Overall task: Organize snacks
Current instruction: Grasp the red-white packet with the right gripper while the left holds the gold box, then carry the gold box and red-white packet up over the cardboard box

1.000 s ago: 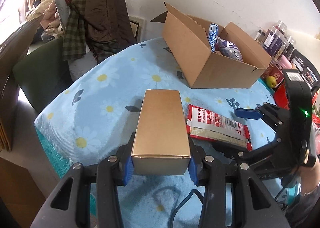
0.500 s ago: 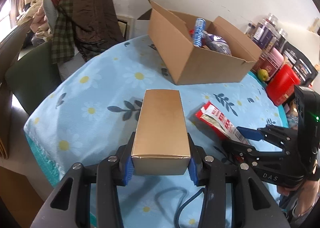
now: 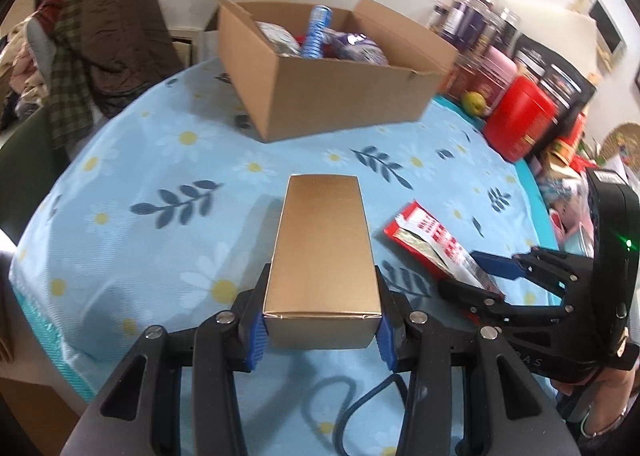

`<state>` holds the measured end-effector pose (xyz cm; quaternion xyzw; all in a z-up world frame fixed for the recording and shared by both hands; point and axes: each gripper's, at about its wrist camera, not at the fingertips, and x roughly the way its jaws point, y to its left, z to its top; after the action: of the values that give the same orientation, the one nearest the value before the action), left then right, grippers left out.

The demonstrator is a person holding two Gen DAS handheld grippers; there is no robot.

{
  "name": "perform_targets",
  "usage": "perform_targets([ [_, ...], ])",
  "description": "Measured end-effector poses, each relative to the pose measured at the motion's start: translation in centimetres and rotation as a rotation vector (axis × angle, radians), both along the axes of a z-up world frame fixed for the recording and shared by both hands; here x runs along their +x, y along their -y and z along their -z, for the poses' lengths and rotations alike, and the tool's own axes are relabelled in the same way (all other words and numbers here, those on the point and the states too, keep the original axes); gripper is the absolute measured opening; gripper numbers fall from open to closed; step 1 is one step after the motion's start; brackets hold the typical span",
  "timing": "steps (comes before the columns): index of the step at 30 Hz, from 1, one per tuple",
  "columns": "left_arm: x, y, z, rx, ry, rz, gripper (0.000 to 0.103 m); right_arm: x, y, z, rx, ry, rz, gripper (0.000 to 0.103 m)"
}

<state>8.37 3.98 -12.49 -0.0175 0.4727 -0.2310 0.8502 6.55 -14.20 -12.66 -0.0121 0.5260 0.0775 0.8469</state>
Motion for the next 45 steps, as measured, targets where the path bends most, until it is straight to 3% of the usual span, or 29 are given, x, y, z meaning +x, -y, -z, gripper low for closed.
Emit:
perform_targets([
  [3,0.3,0.6,1.0,-0.001,-0.05,0.036,0.043,0.2,-0.4,0.1,-0.01,-0.001,-0.013,0.052],
  [5,0.7,0.9,2.0,-0.001,-0.097,0.047,0.044,0.7,-0.7,0.2,-0.022,-0.001,-0.036,0.062],
  [8,0.6,1.4,1.9,0.028,-0.068,0.059,0.045,0.9,-0.8,0.6,-0.045,0.001,-0.066,0.071],
  [11,0.7,1.9,1.9,0.058,-0.048,0.073,0.046,1.2,-0.7,0.8,-0.035,0.001,-0.081,0.073],
  [12,0.8,2.0,1.9,0.063,-0.039,0.075,0.046,1.2,-0.7,0.8,-0.036,0.006,-0.087,0.072],
  [14,0.8,2.0,2.0,0.052,-0.018,0.073,0.045,1.0,-0.7,0.6,-0.034,0.03,-0.093,0.045],
  [18,1.1,2.1,1.8,0.051,0.003,0.061,0.044,0.8,-0.5,0.5,-0.02,0.038,-0.079,0.043],
  [29,1.0,2.2,-1.9,0.007,0.098,0.079,0.044,0.4,0.5,-1.8,0.147,0.092,-0.054,0.042],
  [45,2.2,3.4,-9.3,-0.044,0.295,0.114,0.044,0.9,1.1,-9.3,0.155,0.303,-0.031,0.042],
])
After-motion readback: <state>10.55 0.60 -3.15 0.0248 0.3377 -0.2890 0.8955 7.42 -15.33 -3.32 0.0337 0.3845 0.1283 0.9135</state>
